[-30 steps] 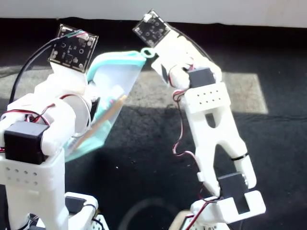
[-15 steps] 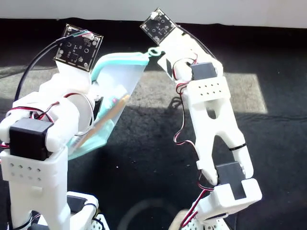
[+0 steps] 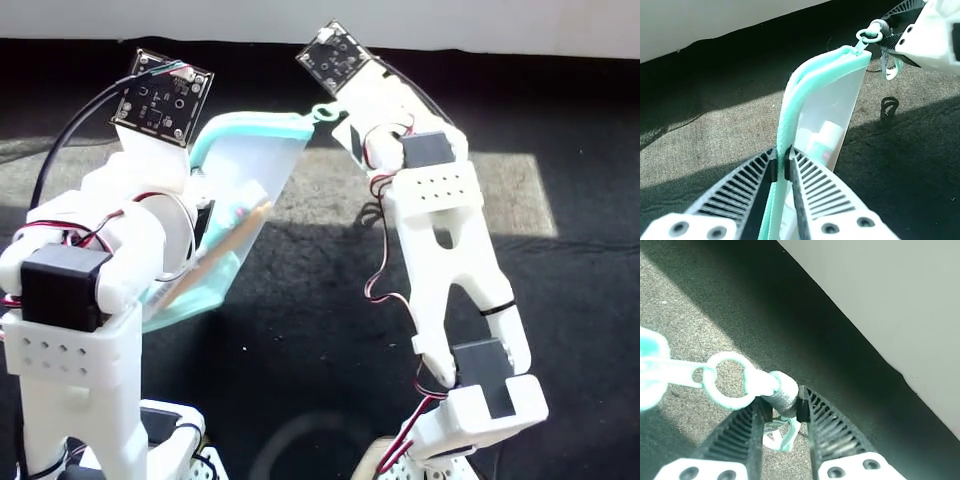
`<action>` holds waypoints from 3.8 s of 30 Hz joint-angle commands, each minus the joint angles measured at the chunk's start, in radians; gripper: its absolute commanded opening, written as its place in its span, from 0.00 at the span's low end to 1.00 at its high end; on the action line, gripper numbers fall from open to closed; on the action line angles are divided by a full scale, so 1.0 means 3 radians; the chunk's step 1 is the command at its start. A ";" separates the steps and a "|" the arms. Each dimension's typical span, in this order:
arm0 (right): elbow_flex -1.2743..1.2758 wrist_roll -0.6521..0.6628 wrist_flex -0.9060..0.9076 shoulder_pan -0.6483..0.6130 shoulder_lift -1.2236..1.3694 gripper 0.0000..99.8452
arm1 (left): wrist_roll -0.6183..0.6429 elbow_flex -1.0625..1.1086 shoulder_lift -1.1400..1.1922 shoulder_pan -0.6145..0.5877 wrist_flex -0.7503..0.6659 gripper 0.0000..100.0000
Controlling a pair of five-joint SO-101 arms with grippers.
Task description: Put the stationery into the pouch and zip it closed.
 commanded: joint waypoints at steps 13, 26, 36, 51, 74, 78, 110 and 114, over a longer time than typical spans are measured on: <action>-0.0033 0.0051 -0.0049 0.0432 0.0028 0.01 | 0.0031 -0.0192 -0.0366 -0.0212 -0.0051 0.01; -0.0473 -0.0164 -0.0509 -0.0043 0.0330 0.01 | 0.0036 0.1199 -0.0361 -0.0212 -0.0629 0.01; -0.1506 -0.0609 0.0355 -0.0243 0.1332 0.09 | 0.0031 0.2524 -0.0361 -0.0325 -0.1192 0.01; -0.3143 -0.1059 0.1982 -0.0110 0.1782 0.16 | 0.0031 0.3020 -0.0361 -0.0453 -0.1493 0.01; -0.2933 -0.1657 0.3117 -0.0013 -0.0299 0.01 | 0.0046 0.1588 -0.0391 -0.0800 0.0179 0.01; -0.1389 -0.1657 0.3087 -0.0018 -0.1225 0.01 | 0.0046 0.1598 -0.0391 -0.0872 0.0317 0.01; 0.5296 -0.1754 -0.0657 -0.0003 -0.3388 0.01 | 0.0041 0.5930 -0.3864 -0.0514 -0.0951 0.01; 0.5434 -0.2368 -0.0657 0.0028 -0.3393 0.01 | 0.0046 0.5925 -0.3751 -0.0519 -0.0890 0.01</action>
